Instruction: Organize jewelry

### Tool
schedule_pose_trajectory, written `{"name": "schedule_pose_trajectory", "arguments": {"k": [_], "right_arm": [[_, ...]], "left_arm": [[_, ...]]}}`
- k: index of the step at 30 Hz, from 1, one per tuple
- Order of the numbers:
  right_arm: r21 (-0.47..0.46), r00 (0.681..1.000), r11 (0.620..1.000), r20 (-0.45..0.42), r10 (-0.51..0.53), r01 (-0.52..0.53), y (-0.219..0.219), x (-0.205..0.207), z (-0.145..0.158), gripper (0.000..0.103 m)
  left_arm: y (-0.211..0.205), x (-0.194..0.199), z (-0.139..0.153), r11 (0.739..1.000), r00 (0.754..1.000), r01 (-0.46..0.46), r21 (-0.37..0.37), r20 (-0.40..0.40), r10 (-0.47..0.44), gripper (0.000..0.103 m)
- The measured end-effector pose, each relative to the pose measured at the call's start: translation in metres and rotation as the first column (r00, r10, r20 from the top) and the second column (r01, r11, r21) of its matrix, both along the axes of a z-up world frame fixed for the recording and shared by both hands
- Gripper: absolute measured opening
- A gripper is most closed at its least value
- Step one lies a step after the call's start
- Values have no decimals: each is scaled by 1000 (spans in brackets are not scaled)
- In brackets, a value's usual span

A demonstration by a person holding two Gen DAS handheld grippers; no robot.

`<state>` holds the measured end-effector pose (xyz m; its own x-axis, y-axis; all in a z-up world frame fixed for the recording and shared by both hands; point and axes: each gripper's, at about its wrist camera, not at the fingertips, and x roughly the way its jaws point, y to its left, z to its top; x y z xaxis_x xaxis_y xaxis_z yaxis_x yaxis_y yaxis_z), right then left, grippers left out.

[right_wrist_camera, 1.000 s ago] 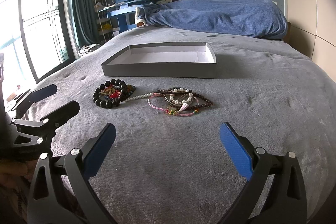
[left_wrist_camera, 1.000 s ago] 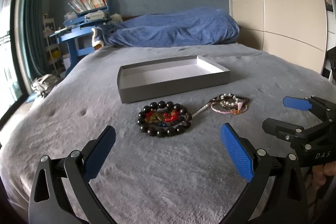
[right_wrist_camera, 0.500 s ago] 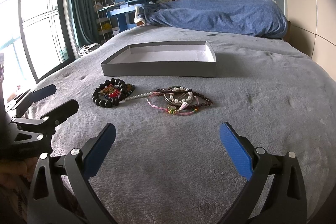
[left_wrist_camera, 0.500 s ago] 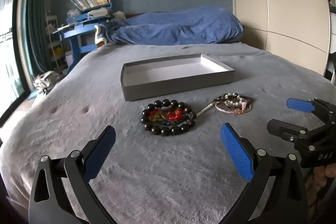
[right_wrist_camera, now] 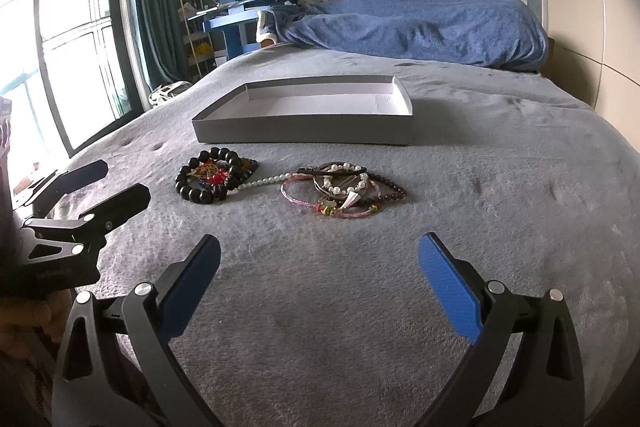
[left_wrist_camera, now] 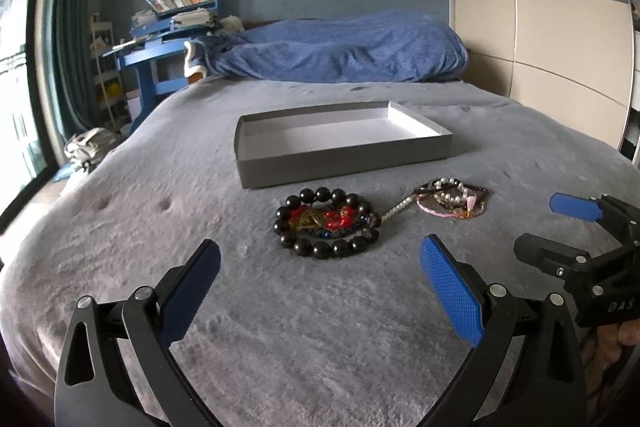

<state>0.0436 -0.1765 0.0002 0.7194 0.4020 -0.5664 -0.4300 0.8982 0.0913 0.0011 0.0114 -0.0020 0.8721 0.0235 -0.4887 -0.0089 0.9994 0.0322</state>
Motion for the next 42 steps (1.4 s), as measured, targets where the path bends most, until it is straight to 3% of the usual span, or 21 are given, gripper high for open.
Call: {"name": "schedule_pose_trajectory", "arguments": {"k": [19, 28, 31, 35, 42], "right_arm": [[14, 1000, 1000, -6, 0, 0, -1, 2, -1, 98], [37, 1000, 999, -19, -8, 9, -6, 13, 1, 98], [42, 999, 999, -28, -17, 19, -7, 18, 1, 97], [46, 998, 998, -51, -27, 30, -8, 25, -1, 88], [42, 995, 997, -77, -57, 60, -11, 42, -3, 81]], "left_arm": [[3, 3, 1, 1000, 1000, -1, -4, -2, 1, 99], [12, 30, -1, 998, 997, 8, -61, -75, -12, 95], [17, 40, -2, 997, 995, 4, -80, -95, -12, 84], [27, 57, -3, 995, 993, -2, -97, -118, -10, 68], [42, 86, -9, 991, 983, -3, -131, -180, -21, 57]]}}
